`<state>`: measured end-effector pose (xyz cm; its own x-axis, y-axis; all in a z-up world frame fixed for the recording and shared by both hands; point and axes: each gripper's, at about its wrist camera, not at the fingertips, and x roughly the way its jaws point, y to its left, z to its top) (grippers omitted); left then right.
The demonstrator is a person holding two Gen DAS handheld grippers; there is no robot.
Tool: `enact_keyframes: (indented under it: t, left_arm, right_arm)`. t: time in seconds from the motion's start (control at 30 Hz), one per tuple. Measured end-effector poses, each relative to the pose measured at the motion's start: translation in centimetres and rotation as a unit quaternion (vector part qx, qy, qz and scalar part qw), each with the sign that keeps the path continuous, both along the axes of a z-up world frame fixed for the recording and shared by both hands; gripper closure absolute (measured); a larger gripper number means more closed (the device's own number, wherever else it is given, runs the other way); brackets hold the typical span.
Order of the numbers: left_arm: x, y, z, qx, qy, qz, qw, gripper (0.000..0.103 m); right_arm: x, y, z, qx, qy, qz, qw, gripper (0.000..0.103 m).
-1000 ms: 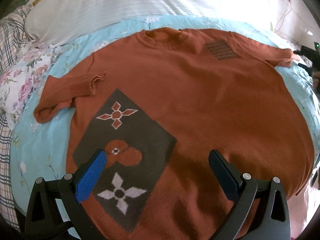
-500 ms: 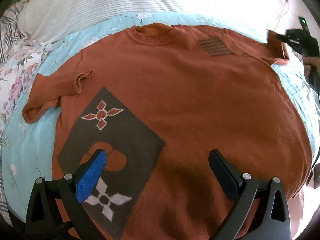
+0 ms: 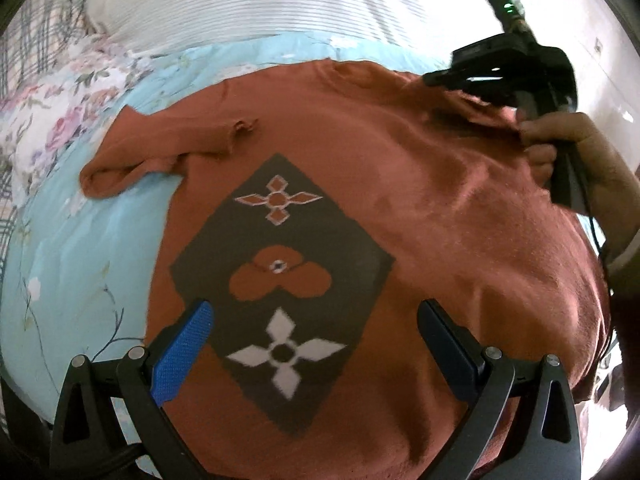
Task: Fold small clothes
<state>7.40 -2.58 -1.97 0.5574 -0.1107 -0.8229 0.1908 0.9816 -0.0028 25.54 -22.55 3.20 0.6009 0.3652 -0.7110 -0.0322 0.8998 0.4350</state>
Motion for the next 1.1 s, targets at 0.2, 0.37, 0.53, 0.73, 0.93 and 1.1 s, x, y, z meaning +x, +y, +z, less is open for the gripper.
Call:
enact_keyframes:
  t: [0.2,0.37,0.53,0.73,0.93,1.1]
  left_arm:
    - [0.0,1.1,-0.1,-0.006,0.0,0.013,0.9999,0.001]
    - [1.2,0.6,-0.7,-0.008,0.009,0.009,0.9999,0.001]
    - [4.8,-2.5,0.1,-0.01,-0.012,-0.02,0.9997,0.001]
    - [12.1,-10.3,0.6,0.016,-0.058,-0.072,0.9956,0.001]
    - [19.7,-15.9,-1.5,0.08,-0.072,-0.059,0.9924,0.001]
    - [23.1,-13.1,-1.8,0.103,-0.078,0.022,0.9913,0.002]
  right_arm:
    - [-2.4,-1.0,1.2,0.033,-0.032,0.016,0.999,0.051]
    - [-5.0,-9.0,1.7,0.034,-0.041,-0.081,0.995,0.051]
    - [-6.4,-14.0,-0.8,0.072,-0.009,-0.13,0.989,0.051]
    - [-7.1,-14.6,-2.8,0.111,-0.003,-0.126,0.986,0.051]
    - [-7.6,-15.2,-3.2,0.124,-0.007,-0.124,0.984,0.051]
    - [-7.7,-15.4,-3.5,0.125,-0.007,-0.112,0.986,0.052]
